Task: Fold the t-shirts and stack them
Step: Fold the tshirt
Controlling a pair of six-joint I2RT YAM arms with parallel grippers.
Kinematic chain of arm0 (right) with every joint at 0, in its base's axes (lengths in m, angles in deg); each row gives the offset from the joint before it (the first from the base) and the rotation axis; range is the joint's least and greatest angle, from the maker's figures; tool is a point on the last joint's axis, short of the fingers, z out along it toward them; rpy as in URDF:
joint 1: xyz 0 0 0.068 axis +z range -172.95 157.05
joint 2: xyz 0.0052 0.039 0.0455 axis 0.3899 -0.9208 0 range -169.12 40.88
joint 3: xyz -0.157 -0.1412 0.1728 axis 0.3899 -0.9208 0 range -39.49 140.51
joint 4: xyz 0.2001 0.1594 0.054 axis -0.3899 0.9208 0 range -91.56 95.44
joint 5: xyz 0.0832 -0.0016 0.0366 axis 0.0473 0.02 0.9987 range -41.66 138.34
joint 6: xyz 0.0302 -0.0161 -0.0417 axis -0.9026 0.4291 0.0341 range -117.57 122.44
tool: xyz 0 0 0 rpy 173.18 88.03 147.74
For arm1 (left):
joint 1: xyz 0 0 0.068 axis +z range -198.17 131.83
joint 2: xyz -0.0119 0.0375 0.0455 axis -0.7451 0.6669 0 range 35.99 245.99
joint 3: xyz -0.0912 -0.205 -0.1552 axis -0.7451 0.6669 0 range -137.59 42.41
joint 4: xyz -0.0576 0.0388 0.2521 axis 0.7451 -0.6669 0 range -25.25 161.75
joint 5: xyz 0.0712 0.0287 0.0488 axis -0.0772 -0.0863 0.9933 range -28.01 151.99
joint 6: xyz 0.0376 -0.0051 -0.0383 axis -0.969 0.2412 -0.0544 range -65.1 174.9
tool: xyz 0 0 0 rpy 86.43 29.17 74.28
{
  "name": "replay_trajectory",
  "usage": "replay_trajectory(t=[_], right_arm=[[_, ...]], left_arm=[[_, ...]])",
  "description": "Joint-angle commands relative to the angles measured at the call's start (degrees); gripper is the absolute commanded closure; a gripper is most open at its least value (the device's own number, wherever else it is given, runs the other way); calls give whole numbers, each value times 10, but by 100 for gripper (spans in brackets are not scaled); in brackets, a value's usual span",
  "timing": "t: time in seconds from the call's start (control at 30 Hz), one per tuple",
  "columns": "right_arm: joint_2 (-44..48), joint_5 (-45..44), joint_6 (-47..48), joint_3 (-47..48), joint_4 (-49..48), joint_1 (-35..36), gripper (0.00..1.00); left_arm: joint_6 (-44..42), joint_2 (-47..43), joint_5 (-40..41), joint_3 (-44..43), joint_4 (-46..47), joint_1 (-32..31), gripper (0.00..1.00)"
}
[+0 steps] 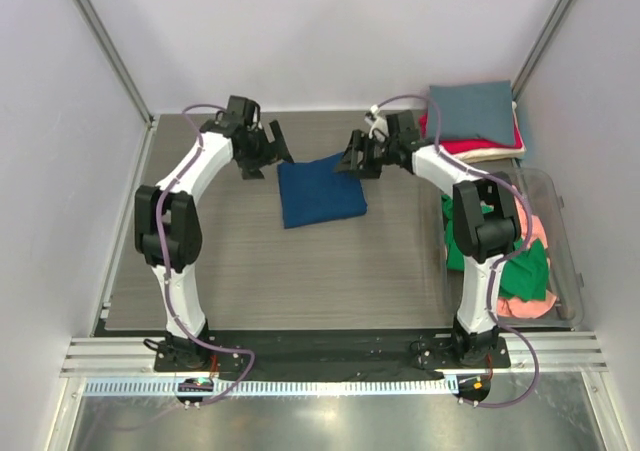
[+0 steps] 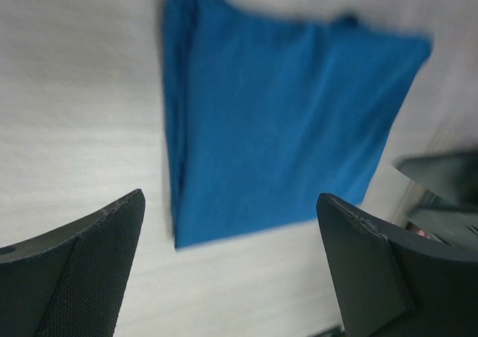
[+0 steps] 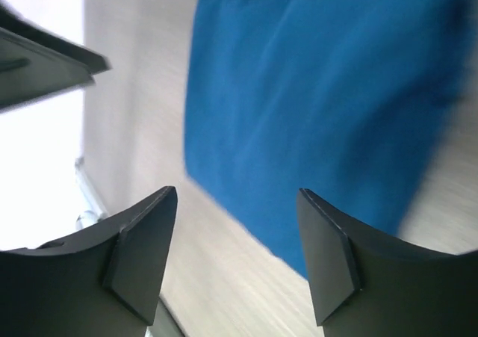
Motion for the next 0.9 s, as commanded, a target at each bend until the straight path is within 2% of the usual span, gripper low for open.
replay_trajectory(t=[0.0,0.17,0.3,0.37,0.47,0.53,0.67,0.87], right_arm=[[-33,96,-35,-53,-126,3,30],[-43,82,-66,-152,-194,17,35],[12,9,-104,-255,-224,67,36],[52,-8,-122,-288,-237,124,34],[91,-41,-119,-258,-188,165,19],[108,-67,-94,-216,-138,156,13],[123,-90,-56,-156,-61,115,10],[213,-160,-82,-254,-53,84,6]], left_arm=[[-12,-71,-16,51,32,-6,3],[-36,-138,-14,135,23,-8,4],[-63,-184,4,153,-9,-8,4],[-78,-207,10,153,-29,-7,4],[-91,-231,23,148,-54,-8,4],[-97,-252,26,146,-71,-7,4],[-112,-282,31,149,-102,-8,3],[-132,-374,55,224,-129,-8,3]])
